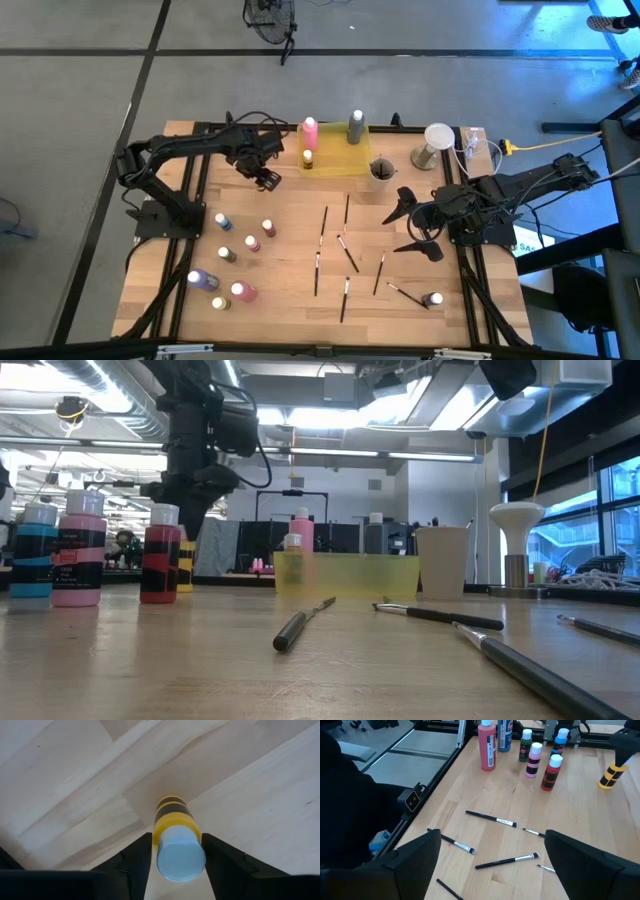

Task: Pick & Place Paint Supplies
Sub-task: Put the small yellow paint bottle into the yellow bin

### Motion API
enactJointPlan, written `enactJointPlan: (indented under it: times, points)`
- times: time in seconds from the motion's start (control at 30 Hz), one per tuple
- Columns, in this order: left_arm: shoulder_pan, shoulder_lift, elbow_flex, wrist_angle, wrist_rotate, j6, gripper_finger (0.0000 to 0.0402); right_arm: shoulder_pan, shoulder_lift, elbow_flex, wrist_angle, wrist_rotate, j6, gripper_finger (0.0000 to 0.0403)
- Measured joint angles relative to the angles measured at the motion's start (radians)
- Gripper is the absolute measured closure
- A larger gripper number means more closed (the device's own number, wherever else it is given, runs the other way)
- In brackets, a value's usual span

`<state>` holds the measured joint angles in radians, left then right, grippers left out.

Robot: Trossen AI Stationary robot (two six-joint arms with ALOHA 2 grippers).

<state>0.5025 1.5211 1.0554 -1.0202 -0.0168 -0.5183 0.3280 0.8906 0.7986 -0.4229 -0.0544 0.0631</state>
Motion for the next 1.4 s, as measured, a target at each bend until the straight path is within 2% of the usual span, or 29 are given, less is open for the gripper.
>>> enactJointPlan:
  times: [0.27,0.53,0.7,0.87,0.97,1.07,1.17,1.3,1.4]
  points:
    - [0.02,-0.001,0.001,0.0,0.004,0.063,0.0285,0.0,0.0,0.0,0.0,0.0,0.0,0.0044]
    - [0.023,0.001,0.014,-0.06,0.001,0.106,0.0285,0.0,0.0,0.0,0.001,-0.001,0.042,0.0043]
    - [0.003,-0.001,0.085,-0.135,0.0,0.105,0.0285,0.0,0.0,0.0,0.003,0.0,0.068,0.0043]
    - [-0.042,-0.002,0.209,-0.215,0.005,0.097,0.0285,0.0,0.03,0.0,0.033,0.003,0.081,0.0043]
    - [-0.088,-0.002,0.303,-0.304,0.012,0.097,0.0285,0.008,0.102,0.001,0.099,0.08,0.064,0.0043]
    - [-0.155,-0.002,0.393,-0.369,0.012,0.078,0.0285,0.01,0.194,0.001,0.149,0.237,0.007,0.0043]
    - [-0.233,-0.003,0.473,-0.359,0.001,0.074,0.0285,0.004,0.282,0.001,0.224,0.374,0.002,0.0043]
    - [-0.339,-0.003,0.529,-0.295,-0.04,0.065,0.0285,-0.024,0.39,0.001,0.404,0.393,0.006,0.0043]
    - [-0.415,-0.003,0.534,-0.221,-0.115,0.096,0.0285,-0.038,0.464,0.0,0.538,0.394,-0.026,0.0043]
